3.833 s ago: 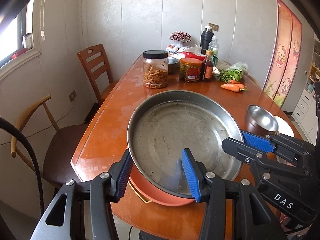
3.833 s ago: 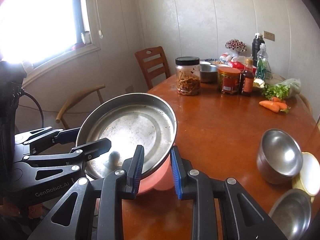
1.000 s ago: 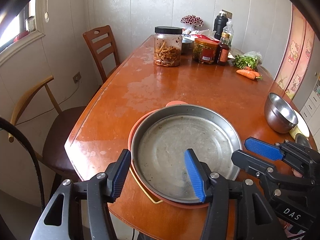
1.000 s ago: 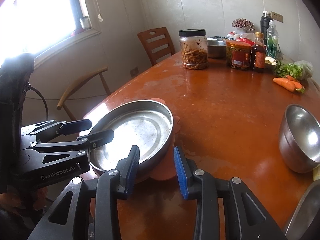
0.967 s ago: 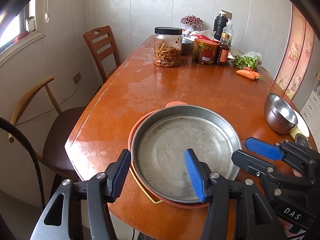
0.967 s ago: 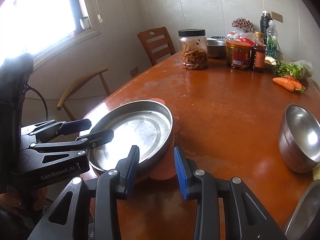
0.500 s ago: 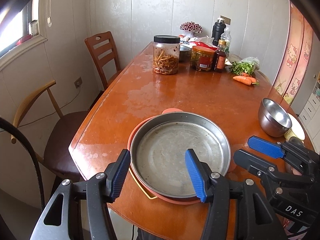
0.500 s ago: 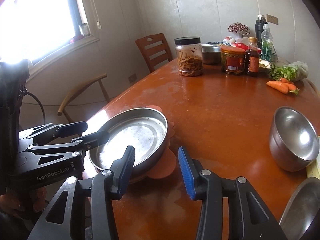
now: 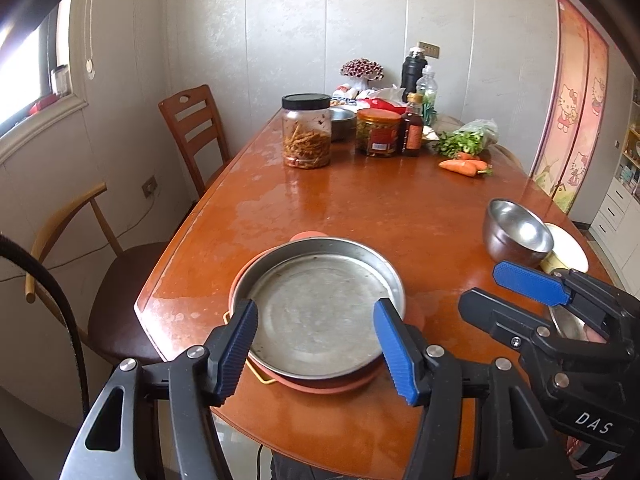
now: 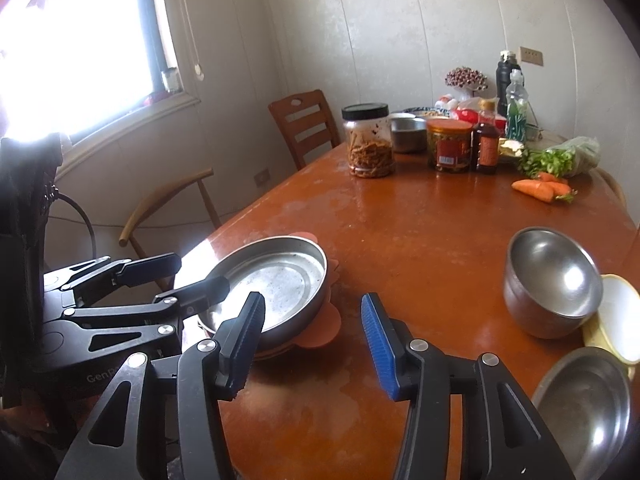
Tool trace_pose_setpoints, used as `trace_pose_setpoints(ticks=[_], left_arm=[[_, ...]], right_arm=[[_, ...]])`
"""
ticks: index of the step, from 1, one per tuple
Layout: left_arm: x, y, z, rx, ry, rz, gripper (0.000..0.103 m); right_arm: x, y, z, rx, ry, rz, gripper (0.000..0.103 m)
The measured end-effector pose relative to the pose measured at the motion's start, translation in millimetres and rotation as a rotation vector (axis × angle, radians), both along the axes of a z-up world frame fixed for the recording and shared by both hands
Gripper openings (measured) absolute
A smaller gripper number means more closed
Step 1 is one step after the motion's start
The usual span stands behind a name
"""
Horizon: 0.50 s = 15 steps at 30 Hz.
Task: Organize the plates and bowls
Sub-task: 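Open the left gripper and withdraw it from the silver pan, then move the left gripper toward the large steel basin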
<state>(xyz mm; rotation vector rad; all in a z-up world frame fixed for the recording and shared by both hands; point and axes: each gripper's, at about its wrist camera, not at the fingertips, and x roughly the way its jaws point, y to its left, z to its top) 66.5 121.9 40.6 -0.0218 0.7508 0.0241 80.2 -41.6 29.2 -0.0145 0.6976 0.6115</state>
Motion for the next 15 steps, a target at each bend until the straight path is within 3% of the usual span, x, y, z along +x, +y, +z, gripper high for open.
trace_pose_setpoints(ticks=[15], left_arm=[[-23.2,-46.5,25.1,-0.007,-0.060,-0.065,0.061]], right_arm=[[-39.2,-49.9,36.1,0.044,-0.091,-0.060,0.059]])
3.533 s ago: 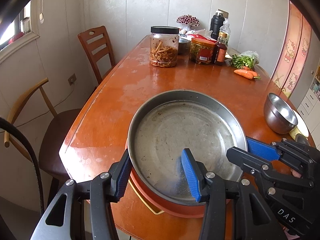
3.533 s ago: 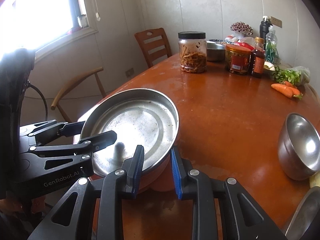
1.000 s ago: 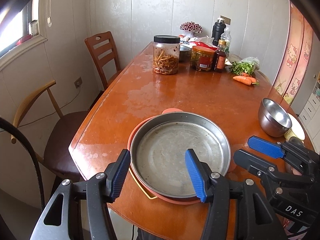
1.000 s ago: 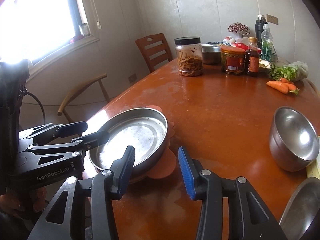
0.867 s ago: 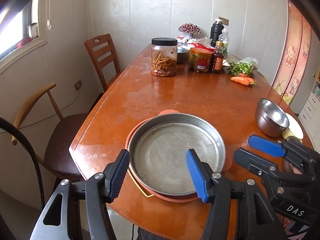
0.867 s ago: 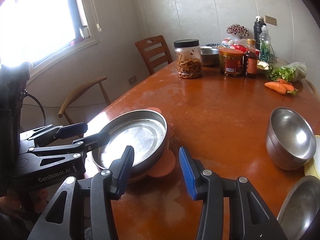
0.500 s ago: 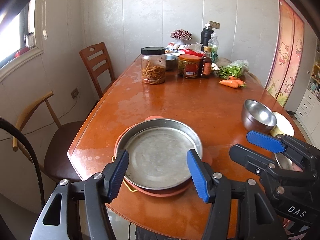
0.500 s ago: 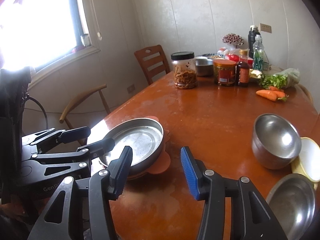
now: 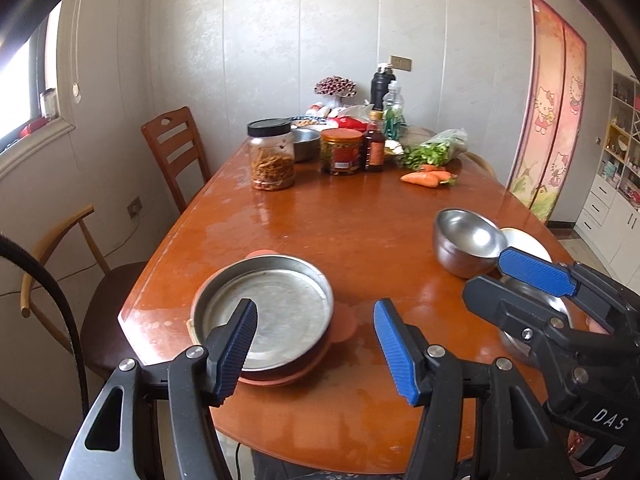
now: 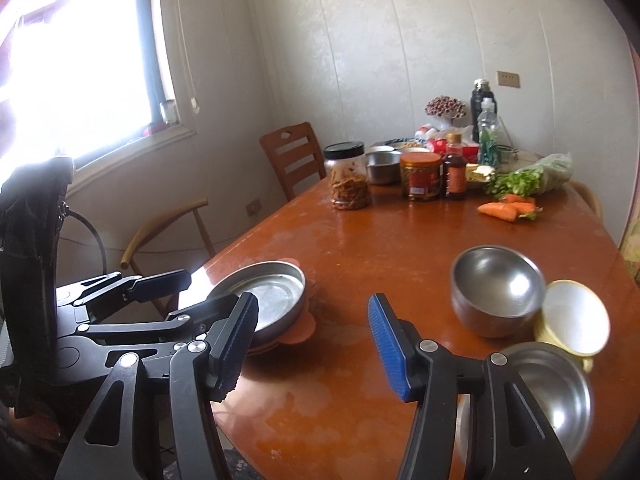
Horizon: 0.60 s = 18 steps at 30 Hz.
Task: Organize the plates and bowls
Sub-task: 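Move the left gripper toward the large steel basin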
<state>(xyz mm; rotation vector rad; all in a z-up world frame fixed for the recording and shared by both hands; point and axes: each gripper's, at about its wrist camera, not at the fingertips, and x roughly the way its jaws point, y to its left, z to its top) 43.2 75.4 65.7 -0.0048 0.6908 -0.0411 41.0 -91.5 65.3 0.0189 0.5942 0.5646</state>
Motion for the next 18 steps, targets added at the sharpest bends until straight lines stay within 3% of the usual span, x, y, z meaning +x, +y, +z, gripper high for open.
trace_pose_setpoints(ticks=[13,18], left_arm=[[-1.8,-57.4,7.6,-0.031,-0.009,-0.078,0.062],[-3.8,-87.5,11.1,-0.006,-0.012,-0.116,0.062]], right_arm=[[-22.2,-82.4,12.8,0.038,-0.021,-0.133,0.061],[-27.7,-127.2,9.2,0.046,-0.004,-0.205,0.061]])
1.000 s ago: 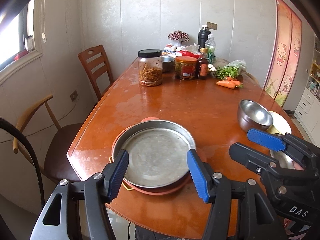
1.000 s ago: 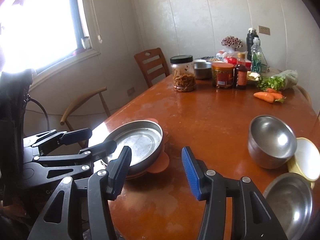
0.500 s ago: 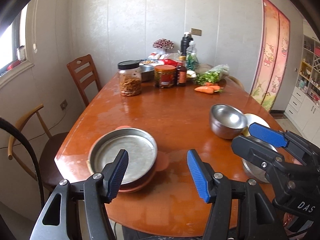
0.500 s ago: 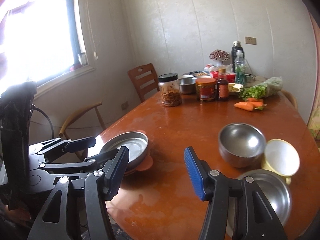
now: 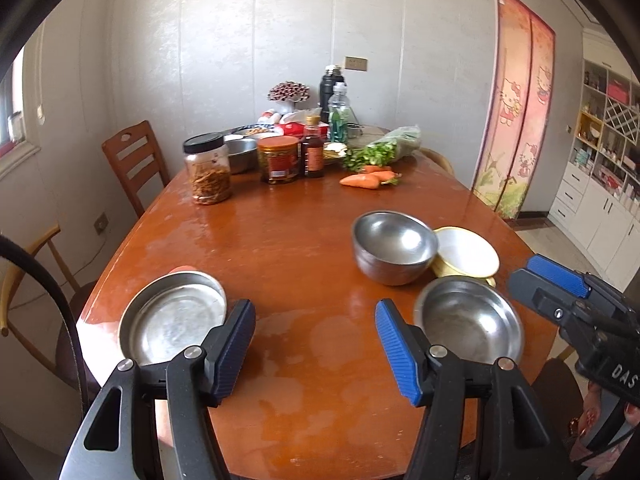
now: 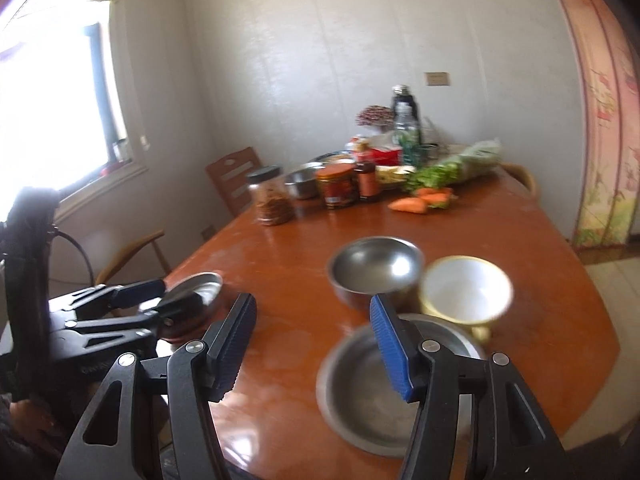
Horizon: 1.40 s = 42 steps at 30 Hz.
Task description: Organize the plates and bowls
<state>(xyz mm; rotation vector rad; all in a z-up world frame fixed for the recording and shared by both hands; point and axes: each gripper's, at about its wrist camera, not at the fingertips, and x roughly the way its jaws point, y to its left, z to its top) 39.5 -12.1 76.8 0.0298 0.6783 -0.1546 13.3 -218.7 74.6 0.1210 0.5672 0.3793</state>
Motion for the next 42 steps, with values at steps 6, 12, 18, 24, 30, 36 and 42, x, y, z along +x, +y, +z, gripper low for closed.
trace_pose_setpoints(ticks=[6,12,18,24,30,36,42], left_arm=[[8.1,-29.4,-5.0,0.004,0.023,-0.048,0.063],[23.2,-54.9,-22.3,-0.014,0.088,-0.088,0.063],[40.3,-70.3,-46.6,-0.032,0.164,-0.111,0.063],[51.0,-82.3,-68.1,-0.027,0.224,-0.138,0.063],[54.3,-92.4,-82.6,-0.007,0.252,-0.153,0.063],[57.3,-99.8,-91.8,-0.019,0.274,-0.187,0.063],[56.7,-99.7,-98.5,-0.075,0.299,-0.229,0.063]], right_arm=[[-5.9,-48.3,-10.4,-0.025,0.045,-0.080,0.061],[-2.0,-78.5,-28.5,-0.037,0.099,-0.111,0.061],[9.5,-88.5,-52.2,-0.042,0.156,-0.112,0.061],[21.0,-82.8,-73.0,-0.065,0.204,-0.090,0.061],[27.0,-78.5,-83.4,-0.099,0.212,-0.095,0.050],[31.4,-77.1,-91.0,-0.126,0.218,-0.111,0.041],[31.1,-68.5,-91.5,-0.145,0.213,-0.096,0.041]])
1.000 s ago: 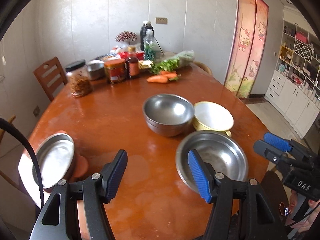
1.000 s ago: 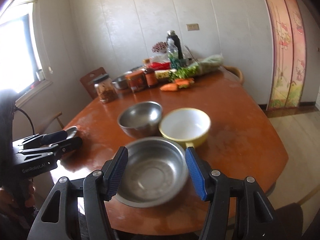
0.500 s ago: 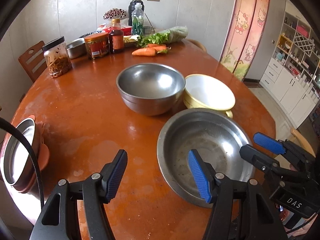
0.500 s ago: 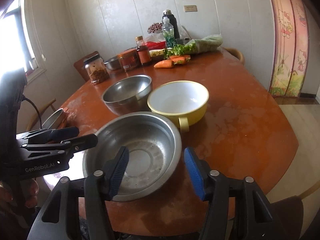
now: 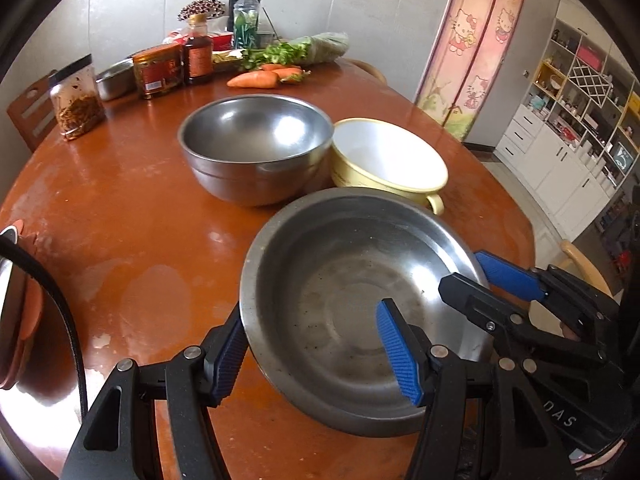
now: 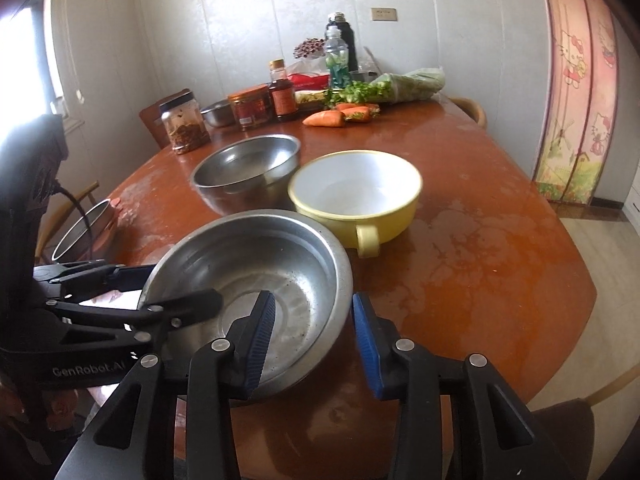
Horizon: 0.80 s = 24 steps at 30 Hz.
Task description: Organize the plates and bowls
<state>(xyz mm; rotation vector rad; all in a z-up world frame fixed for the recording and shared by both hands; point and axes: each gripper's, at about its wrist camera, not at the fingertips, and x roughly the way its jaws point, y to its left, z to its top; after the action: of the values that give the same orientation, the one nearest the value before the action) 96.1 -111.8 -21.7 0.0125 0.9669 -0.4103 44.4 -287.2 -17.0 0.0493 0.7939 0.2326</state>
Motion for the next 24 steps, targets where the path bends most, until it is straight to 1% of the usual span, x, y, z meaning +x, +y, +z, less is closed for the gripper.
trace_pose_setpoints(ticks=[2,5,10,16,19,24], left_arm=[[-0.3,6.0,-0.6,-0.015,0.005,0.008,0.063],[-1.3,15.4,0.8,-0.023,0.004,0.020,0.063],[-9.3,34.2,9.4,0.001,-0.031,0.064,0.063],[-21.6,58.9,18.8,0.011,-0.063,0.108,0.063],[-24.1,67.8,17.5,0.012,-0.066,0.120,0.063],[-22.9,76.0,11.2,0.008,-0.048,0.136,0.063]], right_arm=[[0.0,3.5,0.3,-0.011,-0.001,0.000,0.041],[0.4,8.9,0.9,0.002,0.009,0.012,0.041],[-2.5,29.5,7.6,-0.003,-0.010,0.046,0.041],[-6.6,56.5,13.1,0.001,-0.023,0.101,0.041],[-7.6,67.0,11.0,-0.004,-0.013,0.120,0.041],[-9.6,78.6,8.2,-0.016,-0.005,0.134,0.041]])
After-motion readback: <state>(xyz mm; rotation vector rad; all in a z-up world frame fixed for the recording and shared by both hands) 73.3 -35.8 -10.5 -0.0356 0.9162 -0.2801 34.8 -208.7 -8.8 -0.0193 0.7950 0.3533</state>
